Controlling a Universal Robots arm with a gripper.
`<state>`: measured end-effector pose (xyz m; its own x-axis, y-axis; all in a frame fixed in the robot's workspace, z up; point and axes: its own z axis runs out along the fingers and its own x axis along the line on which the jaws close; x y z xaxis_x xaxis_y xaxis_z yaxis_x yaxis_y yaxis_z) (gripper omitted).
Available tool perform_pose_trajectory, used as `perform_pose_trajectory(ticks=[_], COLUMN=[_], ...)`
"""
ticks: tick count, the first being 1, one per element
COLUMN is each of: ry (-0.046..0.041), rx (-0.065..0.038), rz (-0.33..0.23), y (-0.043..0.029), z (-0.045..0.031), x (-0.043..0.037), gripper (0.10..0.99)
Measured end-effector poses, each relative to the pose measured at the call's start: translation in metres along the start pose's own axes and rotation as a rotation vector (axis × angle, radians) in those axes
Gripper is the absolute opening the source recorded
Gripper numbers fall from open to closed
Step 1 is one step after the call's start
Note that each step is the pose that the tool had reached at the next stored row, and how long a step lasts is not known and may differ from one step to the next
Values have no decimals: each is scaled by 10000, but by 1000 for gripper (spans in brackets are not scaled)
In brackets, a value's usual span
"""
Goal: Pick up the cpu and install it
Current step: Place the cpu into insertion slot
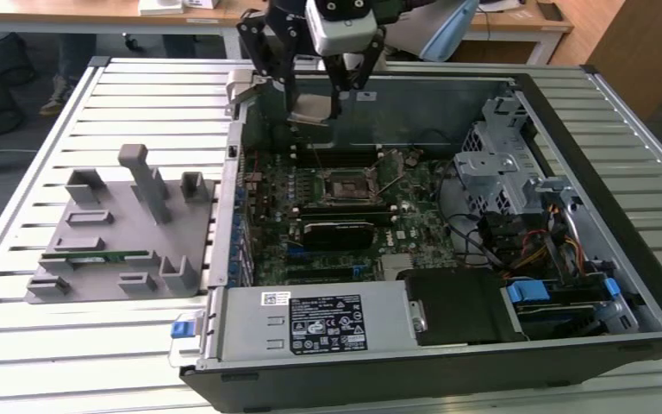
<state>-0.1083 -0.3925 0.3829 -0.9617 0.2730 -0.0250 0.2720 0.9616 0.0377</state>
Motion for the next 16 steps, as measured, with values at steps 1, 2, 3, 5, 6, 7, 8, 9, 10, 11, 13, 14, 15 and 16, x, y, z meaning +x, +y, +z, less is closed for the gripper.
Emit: perform_pose_trajectory(ticks=[1,2,3,5,6,7,8,9,10,11,13,14,15,16], ry=[0,-2,-6,-23,-29,-34,-40,-46,-53,-59,-71,-77,-82,-88], rx=[0,5,12,35,39,42,47,51,55,60,68,72,77,80], rz=[4,27,95,462,616,772,935,1100,1270,1455,1788,1941,2093,2245], y=[1,2,2,1,1,1,1,0,0,0,0,0,1,1], z=[8,16,23,44,51,58,64,71,78,85,96,101,105,110], x=[-5,-6,-6,-6,-6,-6,-6,-5,-5,-5,-5,-4,-4,-4], gripper=[533,533,533,533,533,533,533,533,533,533,533,533,533,533])
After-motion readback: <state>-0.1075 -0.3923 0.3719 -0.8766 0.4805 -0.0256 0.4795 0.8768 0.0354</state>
